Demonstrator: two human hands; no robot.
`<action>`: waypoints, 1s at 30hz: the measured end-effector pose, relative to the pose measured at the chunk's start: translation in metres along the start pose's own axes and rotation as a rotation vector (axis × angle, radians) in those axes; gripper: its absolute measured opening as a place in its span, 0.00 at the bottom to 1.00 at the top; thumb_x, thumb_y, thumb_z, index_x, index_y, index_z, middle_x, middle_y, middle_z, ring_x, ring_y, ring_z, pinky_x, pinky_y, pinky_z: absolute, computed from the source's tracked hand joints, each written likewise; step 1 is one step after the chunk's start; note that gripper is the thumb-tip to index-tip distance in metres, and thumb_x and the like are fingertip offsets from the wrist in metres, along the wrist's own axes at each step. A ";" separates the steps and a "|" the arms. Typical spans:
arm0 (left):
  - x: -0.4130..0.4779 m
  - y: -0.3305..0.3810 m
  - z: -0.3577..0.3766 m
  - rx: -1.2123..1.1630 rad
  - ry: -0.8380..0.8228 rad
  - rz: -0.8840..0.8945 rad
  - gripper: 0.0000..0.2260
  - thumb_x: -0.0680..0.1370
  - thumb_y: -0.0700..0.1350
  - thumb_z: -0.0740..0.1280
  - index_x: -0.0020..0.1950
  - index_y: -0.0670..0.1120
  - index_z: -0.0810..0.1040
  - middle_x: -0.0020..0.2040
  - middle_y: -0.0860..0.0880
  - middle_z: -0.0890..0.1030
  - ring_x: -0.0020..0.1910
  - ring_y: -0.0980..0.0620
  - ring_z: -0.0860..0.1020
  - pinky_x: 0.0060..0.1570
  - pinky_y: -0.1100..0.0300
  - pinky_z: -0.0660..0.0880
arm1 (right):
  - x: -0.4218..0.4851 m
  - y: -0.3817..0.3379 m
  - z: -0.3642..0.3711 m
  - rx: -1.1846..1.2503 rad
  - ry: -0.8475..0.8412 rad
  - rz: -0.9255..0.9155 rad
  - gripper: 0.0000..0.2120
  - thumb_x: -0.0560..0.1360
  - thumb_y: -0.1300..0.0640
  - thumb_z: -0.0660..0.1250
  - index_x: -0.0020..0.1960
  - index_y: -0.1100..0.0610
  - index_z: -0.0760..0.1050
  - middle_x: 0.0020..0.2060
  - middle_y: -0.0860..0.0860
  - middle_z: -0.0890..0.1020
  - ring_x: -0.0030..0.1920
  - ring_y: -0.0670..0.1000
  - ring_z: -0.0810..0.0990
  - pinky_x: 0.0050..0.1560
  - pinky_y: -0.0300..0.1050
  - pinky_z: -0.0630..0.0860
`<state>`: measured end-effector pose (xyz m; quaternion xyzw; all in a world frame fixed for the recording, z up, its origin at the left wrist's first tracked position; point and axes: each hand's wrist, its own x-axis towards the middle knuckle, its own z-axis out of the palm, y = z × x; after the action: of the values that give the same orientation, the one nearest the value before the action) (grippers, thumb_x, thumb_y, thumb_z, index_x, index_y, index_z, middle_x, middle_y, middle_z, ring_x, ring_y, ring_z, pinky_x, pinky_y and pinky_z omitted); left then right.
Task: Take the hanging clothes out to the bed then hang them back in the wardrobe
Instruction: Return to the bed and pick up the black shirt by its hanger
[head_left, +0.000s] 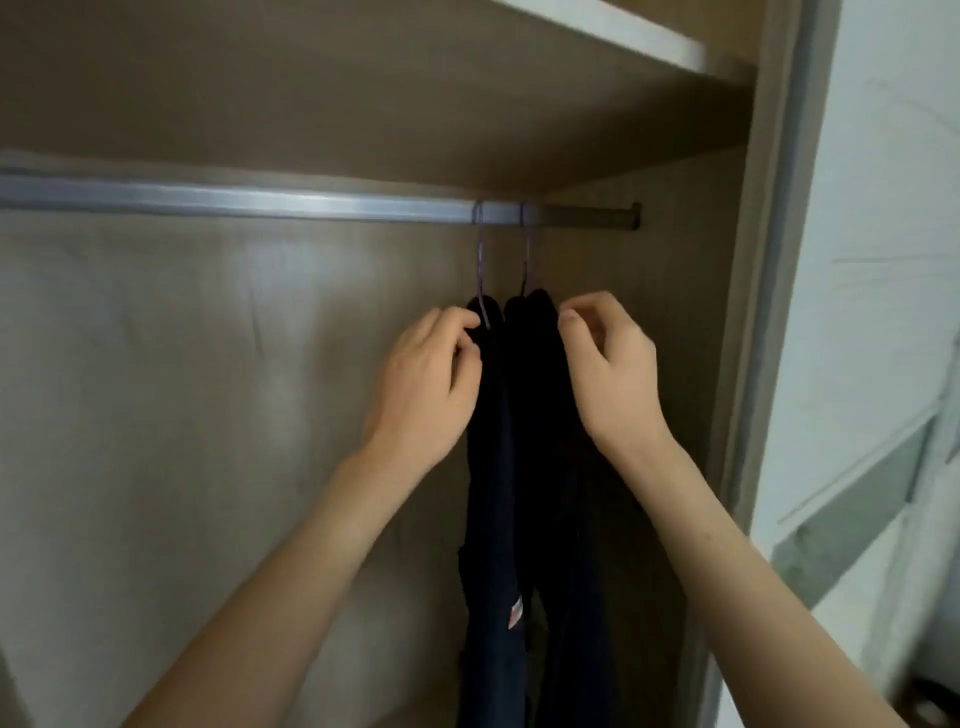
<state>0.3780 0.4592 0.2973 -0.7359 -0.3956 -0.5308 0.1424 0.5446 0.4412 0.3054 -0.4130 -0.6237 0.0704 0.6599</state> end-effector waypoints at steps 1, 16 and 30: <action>-0.027 0.005 -0.007 -0.076 -0.001 -0.001 0.11 0.77 0.40 0.60 0.57 0.42 0.77 0.47 0.48 0.79 0.45 0.52 0.77 0.47 0.61 0.72 | -0.032 -0.001 -0.007 -0.009 0.008 -0.006 0.09 0.81 0.54 0.59 0.55 0.54 0.77 0.46 0.46 0.81 0.46 0.41 0.79 0.45 0.34 0.75; -0.533 0.001 -0.011 -0.483 -1.214 -1.079 0.13 0.80 0.40 0.64 0.37 0.50 0.79 0.29 0.45 0.78 0.32 0.52 0.76 0.33 0.64 0.70 | -0.566 0.062 -0.133 -0.309 0.254 1.444 0.09 0.79 0.58 0.62 0.43 0.59 0.78 0.37 0.57 0.82 0.36 0.53 0.80 0.43 0.59 0.79; -0.525 0.060 0.125 -0.441 -1.644 -1.017 0.10 0.81 0.39 0.60 0.44 0.43 0.79 0.38 0.42 0.80 0.38 0.44 0.75 0.39 0.56 0.70 | -0.627 0.100 -0.259 -0.203 0.908 1.685 0.09 0.79 0.62 0.60 0.49 0.66 0.77 0.40 0.63 0.81 0.38 0.58 0.81 0.40 0.50 0.79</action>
<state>0.4408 0.2723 -0.2090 -0.6278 -0.5326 0.0851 -0.5612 0.6820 0.0060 -0.2063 -0.7684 0.1894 0.3006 0.5322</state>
